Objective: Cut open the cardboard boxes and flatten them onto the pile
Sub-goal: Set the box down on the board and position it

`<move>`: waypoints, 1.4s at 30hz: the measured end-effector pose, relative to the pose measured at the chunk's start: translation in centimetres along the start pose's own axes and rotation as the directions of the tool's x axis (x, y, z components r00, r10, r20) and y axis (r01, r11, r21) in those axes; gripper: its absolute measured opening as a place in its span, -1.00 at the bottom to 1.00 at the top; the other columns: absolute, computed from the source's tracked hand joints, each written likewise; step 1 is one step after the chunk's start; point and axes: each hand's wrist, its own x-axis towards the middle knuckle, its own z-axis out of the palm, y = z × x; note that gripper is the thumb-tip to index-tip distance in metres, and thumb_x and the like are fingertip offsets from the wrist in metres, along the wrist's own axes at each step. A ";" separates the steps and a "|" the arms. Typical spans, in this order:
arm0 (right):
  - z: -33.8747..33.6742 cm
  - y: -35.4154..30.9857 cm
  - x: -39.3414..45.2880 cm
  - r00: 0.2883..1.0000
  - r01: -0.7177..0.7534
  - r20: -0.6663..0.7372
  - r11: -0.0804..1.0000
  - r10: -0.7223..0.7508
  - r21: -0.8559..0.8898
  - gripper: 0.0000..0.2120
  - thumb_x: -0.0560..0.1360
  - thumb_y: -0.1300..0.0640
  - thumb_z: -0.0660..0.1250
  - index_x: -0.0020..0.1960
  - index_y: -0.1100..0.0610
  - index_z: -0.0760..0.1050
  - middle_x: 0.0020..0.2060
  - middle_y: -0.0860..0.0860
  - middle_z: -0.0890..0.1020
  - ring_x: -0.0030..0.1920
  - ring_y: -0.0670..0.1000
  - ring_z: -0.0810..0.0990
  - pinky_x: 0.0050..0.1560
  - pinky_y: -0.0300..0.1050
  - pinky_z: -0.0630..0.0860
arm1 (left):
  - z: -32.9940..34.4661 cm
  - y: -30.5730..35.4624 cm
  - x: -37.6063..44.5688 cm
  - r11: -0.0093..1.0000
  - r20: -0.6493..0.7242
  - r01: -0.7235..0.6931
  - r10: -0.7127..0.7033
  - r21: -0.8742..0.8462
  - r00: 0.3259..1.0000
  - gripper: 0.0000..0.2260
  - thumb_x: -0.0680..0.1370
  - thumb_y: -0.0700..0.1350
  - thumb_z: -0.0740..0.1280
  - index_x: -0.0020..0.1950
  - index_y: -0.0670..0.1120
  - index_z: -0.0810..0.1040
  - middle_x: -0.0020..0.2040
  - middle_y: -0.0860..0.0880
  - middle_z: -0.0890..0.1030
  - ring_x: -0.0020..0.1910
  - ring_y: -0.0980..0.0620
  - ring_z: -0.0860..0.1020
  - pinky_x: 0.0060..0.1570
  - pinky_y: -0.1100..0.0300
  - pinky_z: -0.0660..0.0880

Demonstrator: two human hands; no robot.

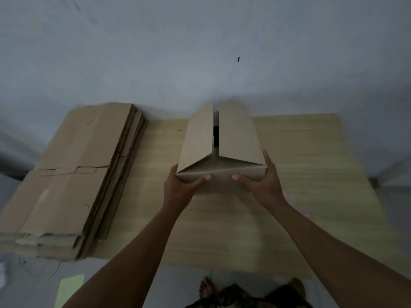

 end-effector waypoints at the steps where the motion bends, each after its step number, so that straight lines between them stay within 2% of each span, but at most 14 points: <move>1: 0.9 0.9 -0.8 0.999 -0.033 0.002 0.999 0.033 -0.022 0.17 0.10 -0.23 0.71 0.57 -0.17 0.19 0.47 -0.12 0.39 0.46 -0.11 0.39 0.45 0.00 0.41 | -0.8 -1.1 0.0 1.000 0.020 0.010 -0.010 0.012 1.000 -0.23 0.17 0.16 0.70 0.30 0.00 0.52 0.06 0.13 0.66 0.00 0.24 0.63 -0.12 0.36 0.59; 6: 3.2 2.7 -3.6 0.978 -0.162 0.144 0.984 0.149 0.077 -0.01 0.35 -0.36 0.50 0.61 -0.20 0.07 0.48 -0.30 0.35 0.50 -0.19 0.31 0.51 -0.03 0.26 | -3.3 -4.9 0.9 0.994 0.128 0.038 -0.051 0.102 0.990 -0.11 0.10 0.21 0.70 0.34 -0.01 0.47 0.11 0.11 0.63 0.06 0.17 0.62 -0.07 0.39 0.54; 10: 3.3 2.3 -3.6 0.988 -0.145 -0.040 0.985 0.150 0.095 -0.42 0.60 -0.02 0.35 0.57 -0.04 0.25 0.34 -0.40 0.38 0.38 -0.31 0.39 0.38 -0.33 0.32 | -3.2 -6.6 1.4 0.978 0.352 0.093 -0.155 0.186 0.923 -0.06 0.12 0.24 0.69 0.40 -0.01 0.43 0.22 0.09 0.59 0.18 0.07 0.59 0.07 0.25 0.54; 13: 3.4 1.8 -3.2 0.943 -0.032 -0.333 0.997 0.006 -0.073 -0.49 0.44 0.01 0.41 0.39 0.02 0.49 0.28 -0.05 0.49 0.31 -0.06 0.50 0.28 -0.37 0.39 | -2.9 -5.8 1.9 0.985 0.522 0.075 -0.146 0.155 0.840 0.03 0.18 0.42 0.57 0.54 0.10 0.28 0.46 0.13 0.44 0.46 0.05 0.41 0.32 0.19 0.41; 15: 4.2 0.4 -2.9 0.905 0.034 -0.411 0.983 -0.107 -0.180 -0.46 0.41 -0.05 0.45 0.36 0.08 0.55 0.31 0.07 0.42 0.29 0.00 0.49 0.20 -0.47 0.39 | -2.6 -2.9 1.9 0.996 0.528 0.068 -0.091 0.063 0.844 0.08 0.31 0.45 0.47 0.65 0.03 0.08 0.58 0.08 0.24 0.56 0.07 0.22 0.43 0.18 0.21; 17: 5.5 -1.3 -2.5 0.868 0.123 -0.422 0.936 -0.263 -0.330 -0.42 0.37 -0.15 0.46 0.33 0.07 0.59 0.34 0.08 0.40 0.27 0.05 0.50 0.23 -0.24 0.51 | -2.1 0.6 2.8 0.996 0.520 0.087 -0.064 -0.020 0.852 -0.22 0.46 0.38 0.37 0.59 0.09 0.25 0.52 0.16 0.37 0.48 0.24 0.33 0.50 0.09 0.20; 19: 6.8 -2.5 -2.3 0.827 0.233 -0.350 0.836 -0.439 -0.497 -0.41 0.37 -0.22 0.48 0.29 0.08 0.63 0.32 0.12 0.44 0.29 0.11 0.49 0.26 -0.06 0.50 | -1.8 4.0 4.0 0.977 0.556 0.190 -0.105 -0.096 0.825 -0.69 0.56 0.32 0.30 0.25 0.27 0.48 0.19 0.36 0.54 0.23 0.34 0.50 0.44 -0.09 0.32; 22: 8.5 -3.8 -2.7 0.815 0.414 -0.207 0.794 -0.541 -0.446 -0.53 0.55 -0.17 0.34 0.27 0.15 0.63 0.26 0.08 0.53 0.26 0.04 0.52 0.22 -0.05 0.52 | -2.3 7.0 5.8 0.923 0.578 0.377 -0.267 -0.077 0.771 -0.32 0.32 0.55 0.35 0.31 0.21 0.46 0.28 0.15 0.53 0.28 0.01 0.48 0.26 -0.18 0.45; 25: 9.2 -4.4 -2.9 0.933 0.304 -0.135 0.931 -0.334 -0.203 -0.62 0.61 -0.01 0.28 0.36 0.13 0.52 0.25 -0.05 0.55 0.15 -0.13 0.59 0.03 -0.09 0.62 | -3.9 6.8 6.2 0.916 0.518 0.398 -0.313 -0.058 0.796 -0.37 0.38 0.39 0.45 0.32 0.08 0.51 0.09 0.11 0.66 0.04 0.10 0.62 -0.09 0.13 0.58; 28: 9.8 -3.9 -2.8 0.999 0.047 -0.003 0.999 -0.047 -0.024 -0.59 0.56 -0.11 0.32 0.34 0.05 0.57 0.25 -0.14 0.61 0.22 -0.18 0.58 0.22 -0.02 0.57 | -5.0 4.7 6.7 0.887 0.541 0.444 -0.314 -0.127 0.780 -0.44 0.37 0.31 0.49 0.26 0.04 0.62 0.10 0.03 0.72 0.18 -0.09 0.64 0.26 -0.14 0.51; 31: 10.6 -3.1 -3.5 0.994 0.073 0.082 0.997 -0.076 0.037 -0.57 0.54 -0.13 0.30 0.34 0.02 0.58 0.27 -0.12 0.60 0.29 -0.20 0.53 0.20 -0.26 0.50 | -5.9 2.9 6.6 0.763 0.631 0.549 -0.248 -0.340 0.735 -0.53 0.56 0.18 0.36 0.33 -0.10 0.60 0.24 -0.14 0.67 0.25 -0.15 0.62 0.38 -0.10 0.45; 35: 10.7 -1.9 -3.9 0.964 0.266 0.056 0.937 -0.261 -0.226 -0.51 0.48 -0.19 0.36 0.32 0.03 0.60 0.21 -0.07 0.57 0.25 -0.14 0.54 0.28 -0.10 0.51 | -7.4 -0.2 6.0 0.619 0.693 0.699 -0.325 -0.358 0.643 -0.56 0.58 0.15 0.31 0.30 -0.13 0.64 0.23 -0.18 0.66 0.18 -0.19 0.62 0.28 -0.09 0.50; 39: 10.2 -0.2 -3.2 0.997 0.025 0.075 0.764 0.030 -0.645 -0.09 0.30 -0.53 0.30 0.55 -0.16 0.29 0.58 -0.01 0.18 0.59 0.00 0.07 0.60 0.13 -0.01 | -6.5 -2.2 5.9 0.764 0.478 0.619 -0.482 -0.182 0.735 -0.72 0.56 0.14 0.33 0.17 0.02 0.57 0.13 -0.06 0.60 0.03 -0.04 0.59 0.10 0.04 0.52; 42: 9.7 1.1 -3.1 0.978 0.077 0.175 0.592 0.111 -0.802 -0.20 0.41 -0.46 0.30 0.56 -0.19 0.24 0.64 -0.06 0.02 0.62 -0.01 -0.10 0.57 0.11 -0.21 | -5.4 -2.2 5.6 0.851 0.441 0.524 -0.458 -0.034 0.772 -0.29 0.43 0.40 0.40 0.47 0.12 0.36 0.33 -0.02 0.50 0.27 -0.05 0.54 0.27 -0.10 0.51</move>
